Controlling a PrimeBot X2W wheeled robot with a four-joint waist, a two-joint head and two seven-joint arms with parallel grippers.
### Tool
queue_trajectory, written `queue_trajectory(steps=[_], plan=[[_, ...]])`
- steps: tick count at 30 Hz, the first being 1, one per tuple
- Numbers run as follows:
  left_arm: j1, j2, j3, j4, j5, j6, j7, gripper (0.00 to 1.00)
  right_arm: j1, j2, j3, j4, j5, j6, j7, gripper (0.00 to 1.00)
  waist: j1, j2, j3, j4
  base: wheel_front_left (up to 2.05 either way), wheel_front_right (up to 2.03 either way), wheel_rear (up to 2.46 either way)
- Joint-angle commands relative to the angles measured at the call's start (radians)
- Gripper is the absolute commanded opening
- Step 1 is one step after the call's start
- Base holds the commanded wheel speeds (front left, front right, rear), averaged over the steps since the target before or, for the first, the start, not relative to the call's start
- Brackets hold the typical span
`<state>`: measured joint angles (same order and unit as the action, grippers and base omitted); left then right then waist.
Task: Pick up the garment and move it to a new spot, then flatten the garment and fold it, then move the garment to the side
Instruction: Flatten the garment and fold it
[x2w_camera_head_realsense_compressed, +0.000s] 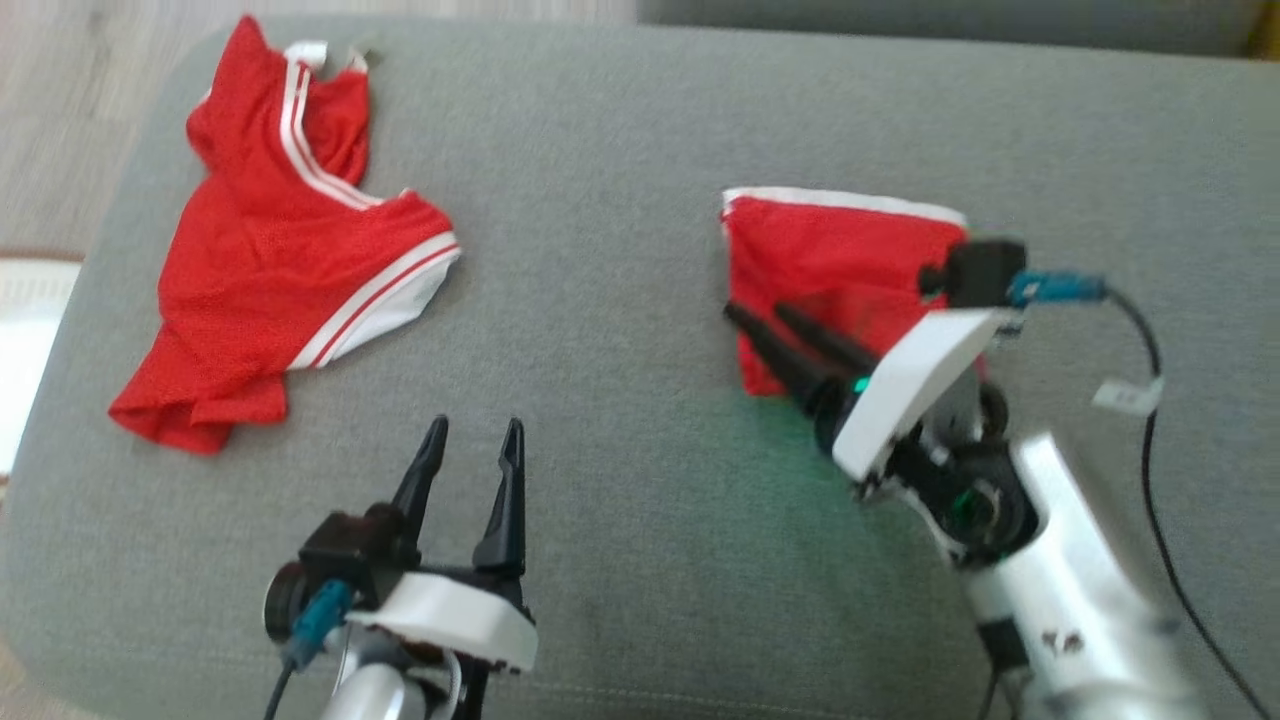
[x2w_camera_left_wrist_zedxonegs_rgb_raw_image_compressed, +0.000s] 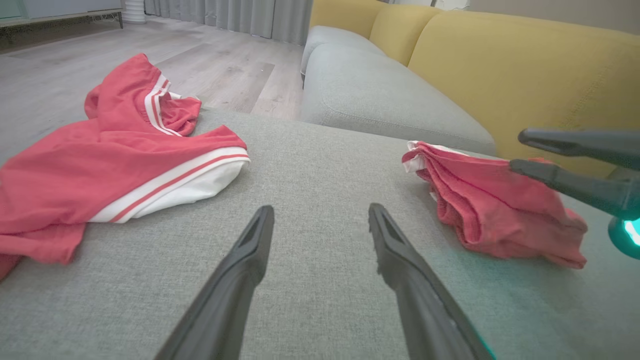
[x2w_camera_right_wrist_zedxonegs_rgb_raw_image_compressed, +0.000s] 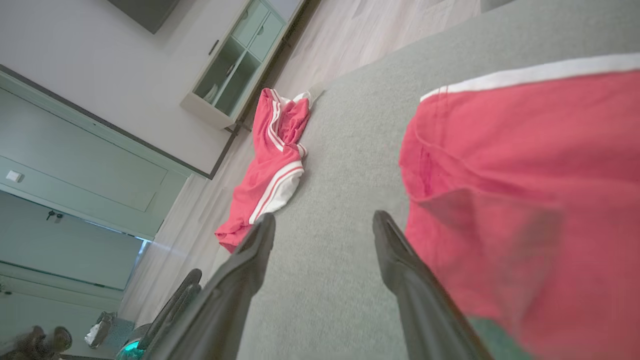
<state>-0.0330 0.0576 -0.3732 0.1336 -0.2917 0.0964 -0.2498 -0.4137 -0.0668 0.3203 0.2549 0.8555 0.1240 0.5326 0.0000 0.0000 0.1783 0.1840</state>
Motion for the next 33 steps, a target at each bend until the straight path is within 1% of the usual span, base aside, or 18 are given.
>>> queue_trajectory(steps=[1, 4, 6, 8, 12, 16, 19, 21, 23, 26, 30, 33], plan=[[0.007, -0.004, 0.039, -0.027, 0.006, 0.002, -0.012, 1.00, 0.009, 0.016, 0.025, -0.049, -0.006, 0.007, -0.016, 1.00, 0.0000, 0.0000, -0.033, -0.025, 0.00, 0.00, 0.00], [0.028, -0.004, 0.054, -0.024, 0.006, 0.005, -0.012, 1.00, 0.047, 0.016, 0.030, -0.079, -0.051, 0.007, -0.034, 1.00, 0.0000, 0.0000, -0.066, -0.047, 0.00, 0.00, 0.00], [0.044, -0.004, 0.065, -0.023, 0.008, 0.005, -0.012, 1.00, 0.073, 0.016, 0.018, -0.106, -0.117, 0.007, -0.054, 1.00, 0.0000, 0.0000, -0.089, -0.062, 0.00, 0.00, 0.00], [0.062, -0.003, 0.074, -0.024, 0.012, 0.004, -0.012, 1.00, 0.101, -0.002, 0.002, -0.143, -0.201, 0.007, -0.093, 1.00, 0.0000, 0.0000, -0.111, -0.073, 0.00, 0.00, 0.00], [0.097, 0.000, 0.092, -0.028, 0.023, 0.004, -0.012, 1.00, 0.182, -0.064, -0.042, -0.207, -0.361, 0.007, -0.203, 1.00, 0.0000, 0.0000, -0.157, -0.082, 0.00, 0.00, 0.00], [0.131, 0.000, 0.108, -0.039, 0.040, 0.003, -0.012, 1.00, 0.291, -0.102, -0.137, -0.233, -0.453, 0.007, -0.324, 1.00, 0.0000, 0.0000, -0.194, -0.078, 0.00, 0.00, 0.00], [0.153, 0.001, 0.126, -0.050, 0.056, -0.001, -0.012, 1.00, 0.357, -0.131, -0.200, -0.232, -0.544, 0.007, -0.419, 1.00, 0.0000, 0.0000, -0.208, -0.074, 0.00, 0.00, 0.00], [0.167, 0.002, 0.135, -0.051, 0.068, -0.009, -0.012, 1.00, 0.398, -0.119, -0.255, -0.218, -0.587, 0.007, -0.486, 1.00, 0.0000, 0.0000, -0.219, -0.069, 0.00, 0.00, 0.00], [0.179, 0.005, 0.144, -0.048, 0.082, -0.016, -0.012, 1.00, 0.437, -0.088, -0.305, -0.204, -0.610, 0.007, -0.542, 1.00, 0.0000, 0.0000, -0.229, -0.063, 0.00, 0.00, 0.00], [0.191, 0.005, 0.162, -0.044, 0.097, -0.022, -0.012, 1.00, 0.486, -0.058, -0.350, -0.179, -0.668, 0.007, -0.608, 1.00, 0.0000, 0.0000, -0.236, -0.057, 0.00, 0.00, 0.00], [0.203, 0.003, 0.178, -0.040, 0.106, -0.035, -0.012, 1.00, 0.532, -0.020, -0.384, -0.137, -0.710, 0.007, -0.671, 1.00, 0.0000, 0.0000, -0.249, -0.055, 0.00, 0.00, 0.00], [0.209, 0.002, 0.183, -0.040, 0.111, -0.039, -0.012, 1.00, 0.547, -0.008, -0.387, -0.117, -0.724, 0.007, -0.693, 1.00, 0.0000, 0.0000, -0.252, -0.057, 0.00, 0.00, 0.00]])
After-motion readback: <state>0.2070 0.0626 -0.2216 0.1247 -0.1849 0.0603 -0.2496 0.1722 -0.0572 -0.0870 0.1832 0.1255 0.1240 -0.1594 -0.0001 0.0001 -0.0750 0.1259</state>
